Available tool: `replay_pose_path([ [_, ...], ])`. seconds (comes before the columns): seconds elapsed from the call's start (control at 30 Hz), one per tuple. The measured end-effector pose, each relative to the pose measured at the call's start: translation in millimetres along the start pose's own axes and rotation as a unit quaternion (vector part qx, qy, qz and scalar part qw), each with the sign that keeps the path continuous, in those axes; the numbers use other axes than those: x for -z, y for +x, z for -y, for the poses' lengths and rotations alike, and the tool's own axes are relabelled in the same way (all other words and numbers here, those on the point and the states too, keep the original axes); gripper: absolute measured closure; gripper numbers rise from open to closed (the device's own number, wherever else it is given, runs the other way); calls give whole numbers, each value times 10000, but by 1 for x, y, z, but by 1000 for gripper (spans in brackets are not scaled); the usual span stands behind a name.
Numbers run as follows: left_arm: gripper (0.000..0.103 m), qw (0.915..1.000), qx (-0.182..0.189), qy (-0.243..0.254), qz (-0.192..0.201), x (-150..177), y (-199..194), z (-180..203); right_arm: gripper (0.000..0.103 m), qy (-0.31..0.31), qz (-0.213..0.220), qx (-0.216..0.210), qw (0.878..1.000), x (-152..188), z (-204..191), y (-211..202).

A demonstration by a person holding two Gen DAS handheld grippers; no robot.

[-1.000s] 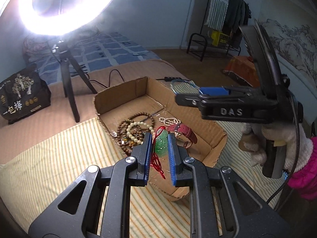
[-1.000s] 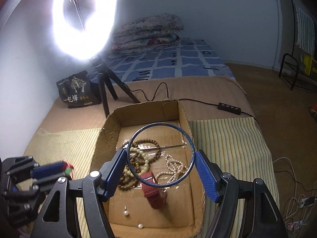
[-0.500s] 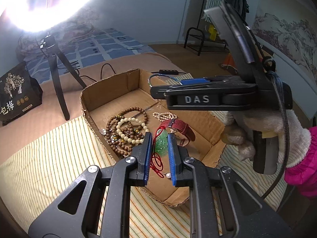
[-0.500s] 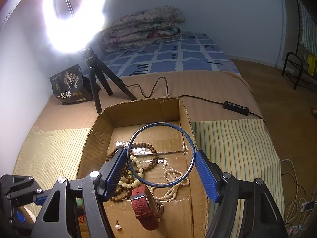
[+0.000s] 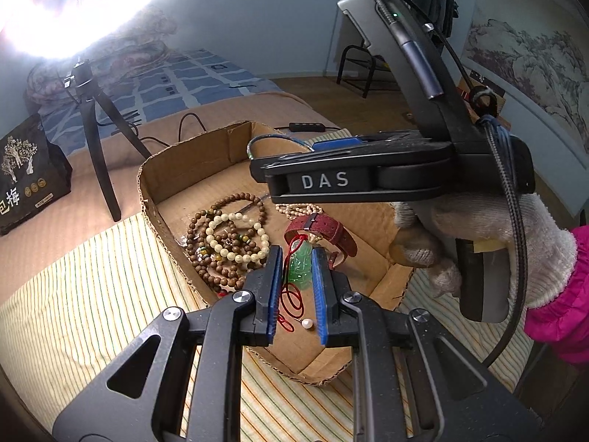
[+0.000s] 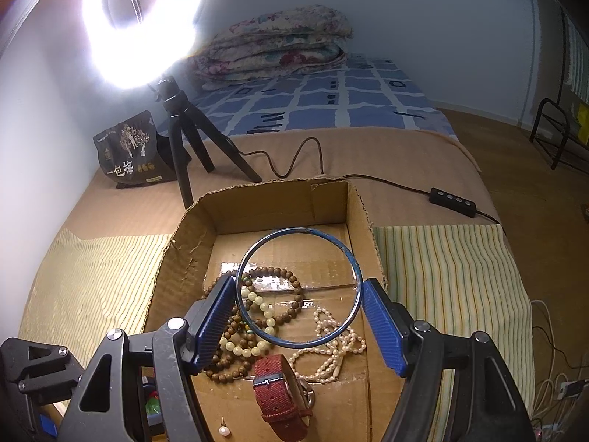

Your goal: Organize jewelry

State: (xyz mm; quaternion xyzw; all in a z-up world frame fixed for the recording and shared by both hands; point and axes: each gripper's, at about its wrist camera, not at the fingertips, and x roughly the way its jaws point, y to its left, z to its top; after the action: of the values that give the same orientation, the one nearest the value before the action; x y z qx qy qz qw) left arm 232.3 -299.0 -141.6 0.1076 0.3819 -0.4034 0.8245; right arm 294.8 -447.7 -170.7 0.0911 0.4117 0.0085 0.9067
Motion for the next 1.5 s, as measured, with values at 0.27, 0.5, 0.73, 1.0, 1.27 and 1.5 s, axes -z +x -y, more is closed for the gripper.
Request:
replay_pose_path([
  [0.27,88,10000,36,70,43,1,-4,4,30,-20,-8,21,10000,0,-2,0],
  [0.5,71,9999,20,81,110,0,-9,6,24,0,31,86,10000,1,0,-4],
  [0.73,71,9998,-61,117,160,-1,-17,5,24,-16,97,127,9999,1,-1,-17],
  [1.0,71,9992,-215,173,303,-6,-42,5,24,-41,227,161,9996,1,-9,-39],
  [1.27,71,9979,-377,245,456,-10,-75,5,24,-78,361,237,9990,2,-20,-69],
  [1.5,60,9961,-565,273,621,-8,-113,1,7,-160,600,526,9967,6,-40,-107],
])
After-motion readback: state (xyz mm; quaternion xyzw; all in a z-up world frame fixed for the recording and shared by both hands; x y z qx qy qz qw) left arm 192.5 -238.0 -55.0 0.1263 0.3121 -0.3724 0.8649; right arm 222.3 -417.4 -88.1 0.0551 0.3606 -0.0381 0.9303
